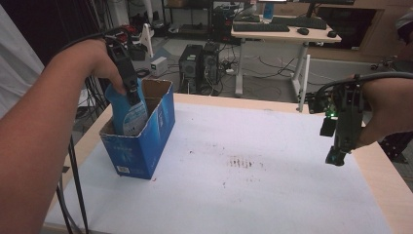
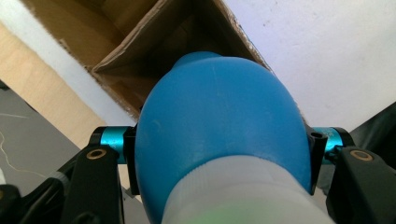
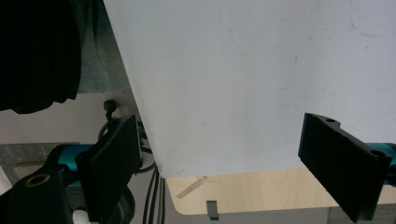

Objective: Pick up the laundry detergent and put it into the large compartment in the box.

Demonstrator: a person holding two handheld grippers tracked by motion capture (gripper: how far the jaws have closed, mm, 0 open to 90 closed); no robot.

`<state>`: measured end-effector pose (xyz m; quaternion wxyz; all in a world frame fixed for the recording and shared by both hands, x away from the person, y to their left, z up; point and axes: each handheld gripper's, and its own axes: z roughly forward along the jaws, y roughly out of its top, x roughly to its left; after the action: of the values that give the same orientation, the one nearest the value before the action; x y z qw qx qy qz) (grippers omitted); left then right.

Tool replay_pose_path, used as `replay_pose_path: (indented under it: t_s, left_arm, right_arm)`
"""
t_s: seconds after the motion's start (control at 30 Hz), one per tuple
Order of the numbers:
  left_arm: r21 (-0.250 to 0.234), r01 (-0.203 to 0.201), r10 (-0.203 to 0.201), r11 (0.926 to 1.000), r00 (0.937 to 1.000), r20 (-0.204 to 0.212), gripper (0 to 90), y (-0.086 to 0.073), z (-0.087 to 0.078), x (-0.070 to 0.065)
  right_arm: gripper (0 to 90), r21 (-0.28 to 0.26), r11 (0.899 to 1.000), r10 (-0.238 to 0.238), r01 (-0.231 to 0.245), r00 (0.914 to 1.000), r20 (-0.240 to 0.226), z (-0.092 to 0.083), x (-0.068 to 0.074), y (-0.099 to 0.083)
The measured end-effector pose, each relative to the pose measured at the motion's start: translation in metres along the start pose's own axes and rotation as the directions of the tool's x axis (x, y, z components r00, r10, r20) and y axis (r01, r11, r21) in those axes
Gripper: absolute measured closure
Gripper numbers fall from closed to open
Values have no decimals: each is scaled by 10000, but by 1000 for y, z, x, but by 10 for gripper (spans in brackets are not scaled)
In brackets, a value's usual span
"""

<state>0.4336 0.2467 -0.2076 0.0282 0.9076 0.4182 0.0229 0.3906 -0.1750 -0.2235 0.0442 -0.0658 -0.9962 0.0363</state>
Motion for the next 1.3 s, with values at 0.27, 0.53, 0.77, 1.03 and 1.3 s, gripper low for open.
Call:
replay_pose_path:
  t_s: [0.27, 0.53, 0.77, 1.03, 1.3]
  left_arm:
    - [172, -901, 901, 9958, 9959, 27, 387, 3, 20, -2]
    - [515, -1737, 1724, 9834, 9846, 302, 388, 3, 40, -5]
    - [627, -2082, 2058, 9761, 9777, 428, 387, 3, 57, -5]
    - [604, -2715, 2689, 9605, 9619, 488, 386, 0, 68, -5]
    - [779, -3223, 3176, 9434, 9459, 663, 385, 0, 78, -5]
  right_arm:
    - [120, 86, 9999, -78, 79, 10000, -37, 1, 0, 3]
    - [120, 88, 10000, -25, 25, 10000, -51, 3, 0, 3]
    - [120, 187, 9997, -140, 141, 9999, -66, 5, 0, 7]
    - [120, 188, 9996, -193, 195, 9998, -93, 8, -1, 9]
    - [120, 162, 9998, -148, 150, 9998, -101, 9, 0, 10]
